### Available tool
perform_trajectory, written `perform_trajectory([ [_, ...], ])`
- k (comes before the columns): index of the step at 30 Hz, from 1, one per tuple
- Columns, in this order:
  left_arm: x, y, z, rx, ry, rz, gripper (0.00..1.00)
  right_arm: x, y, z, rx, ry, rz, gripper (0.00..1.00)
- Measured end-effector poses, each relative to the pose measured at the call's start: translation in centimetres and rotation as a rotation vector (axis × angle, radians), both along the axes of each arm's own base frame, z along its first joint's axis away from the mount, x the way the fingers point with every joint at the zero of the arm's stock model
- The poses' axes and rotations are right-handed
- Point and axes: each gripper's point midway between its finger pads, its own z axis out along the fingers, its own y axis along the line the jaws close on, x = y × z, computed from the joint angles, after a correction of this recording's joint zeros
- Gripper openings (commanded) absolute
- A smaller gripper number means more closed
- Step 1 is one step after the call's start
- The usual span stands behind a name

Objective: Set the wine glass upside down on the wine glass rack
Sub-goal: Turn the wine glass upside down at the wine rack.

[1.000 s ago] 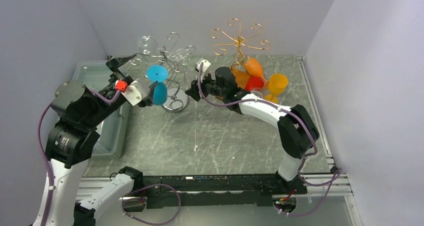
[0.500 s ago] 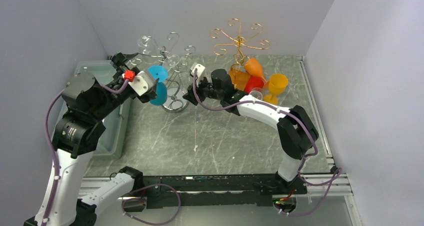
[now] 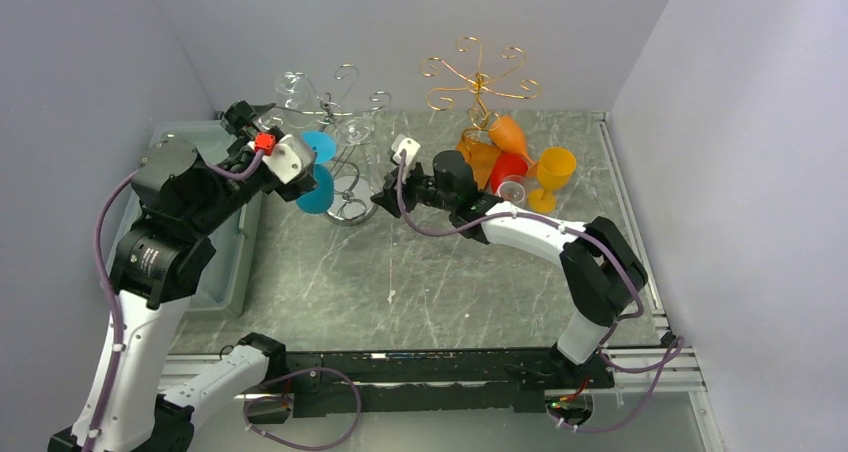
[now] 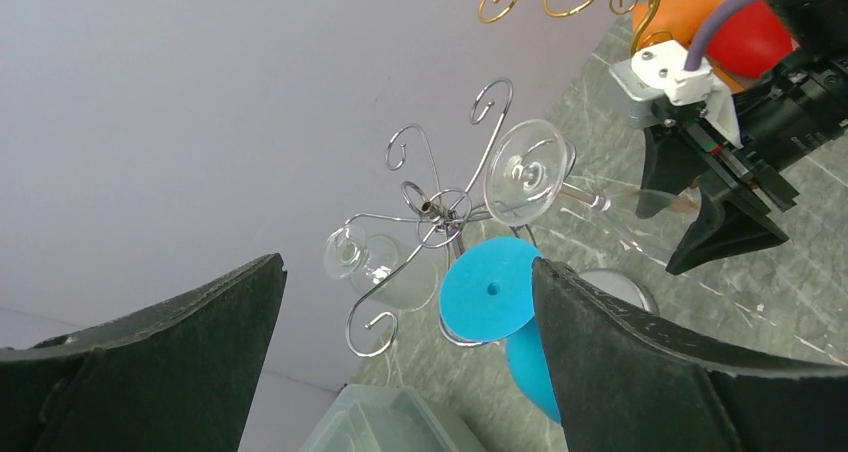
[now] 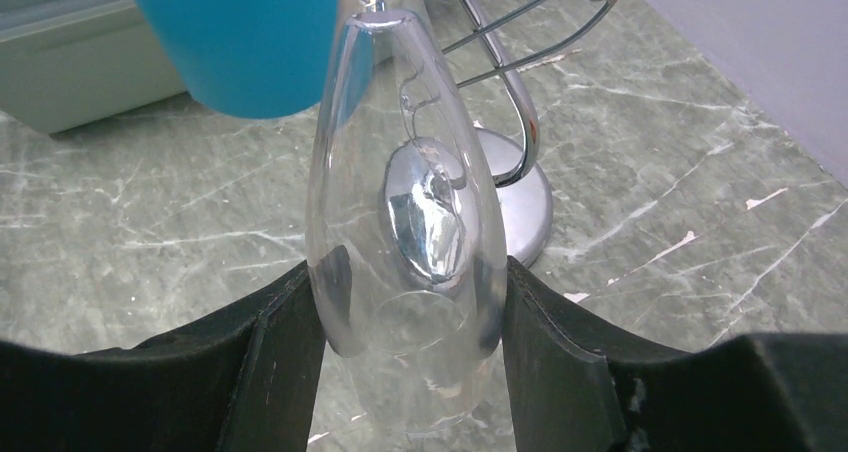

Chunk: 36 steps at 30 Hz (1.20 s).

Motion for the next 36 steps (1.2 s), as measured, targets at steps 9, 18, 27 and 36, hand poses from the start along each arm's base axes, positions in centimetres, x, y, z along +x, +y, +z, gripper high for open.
perform_trajectory([
  [9, 0.6, 0.1, -0.4, 0.006, 0.014, 0.020, 0.99, -0.3, -0.3, -0.7, 0.046, -0.017, -0.012, 0.35],
  [18, 1.0, 0.3, -0.6, 0.013, 0.018, 0.036, 0.99, 0.2, -0.5, 0.1, 0.138, -0.029, -0.063, 0.52],
  [27, 1.9, 0.2, -1.3, 0.019, 0.044, 0.050, 0.99, 1.0, 0.3, -1.5, 0.181, 0.019, -0.080, 0.79],
  [36, 2.7, 0.2, -1.9, 0.027, 0.064, 0.065, 0.99, 1.4, 0.5, -3.2, 0.181, 0.060, -0.101, 1.00],
])
